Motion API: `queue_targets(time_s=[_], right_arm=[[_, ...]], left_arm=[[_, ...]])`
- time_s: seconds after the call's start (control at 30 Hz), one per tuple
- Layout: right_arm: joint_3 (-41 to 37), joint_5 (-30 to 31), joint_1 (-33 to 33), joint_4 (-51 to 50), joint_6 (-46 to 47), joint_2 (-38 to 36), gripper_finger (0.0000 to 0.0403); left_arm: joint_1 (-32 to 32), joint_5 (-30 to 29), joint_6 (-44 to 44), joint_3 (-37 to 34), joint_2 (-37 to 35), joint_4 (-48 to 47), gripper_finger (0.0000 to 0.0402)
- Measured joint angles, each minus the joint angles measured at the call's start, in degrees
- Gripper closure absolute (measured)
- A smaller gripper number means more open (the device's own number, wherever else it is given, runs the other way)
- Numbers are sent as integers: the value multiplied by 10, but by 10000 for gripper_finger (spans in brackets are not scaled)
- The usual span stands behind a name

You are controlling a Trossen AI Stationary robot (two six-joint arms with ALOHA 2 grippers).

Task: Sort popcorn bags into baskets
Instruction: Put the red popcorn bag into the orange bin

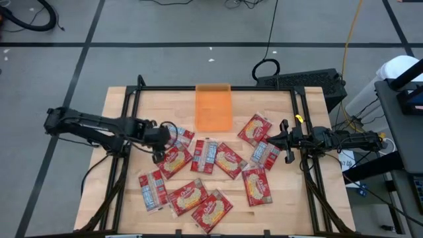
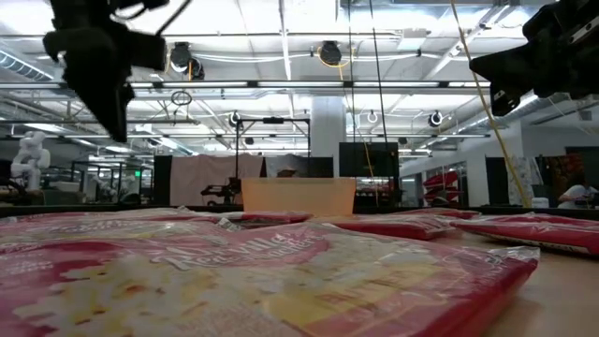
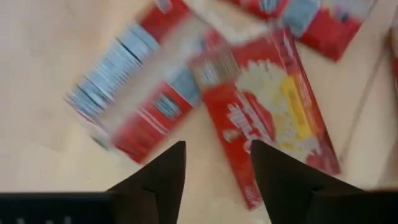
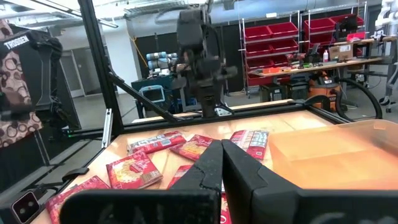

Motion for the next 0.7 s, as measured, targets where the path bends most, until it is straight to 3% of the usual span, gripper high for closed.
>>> queue_targets(time_s=[0.2, 0.47, 0.7], right_arm=[[0, 0, 0, -7, 0, 1, 403], [0, 1, 0, -5, -1, 27, 403], [0, 0, 0, 2, -1, 54, 403]], left_arm=[[-33, 76, -93, -60, 34, 61, 198], [-75, 79, -198, -89, 72, 75, 192], [-79, 78, -227, -108, 109, 90, 155]])
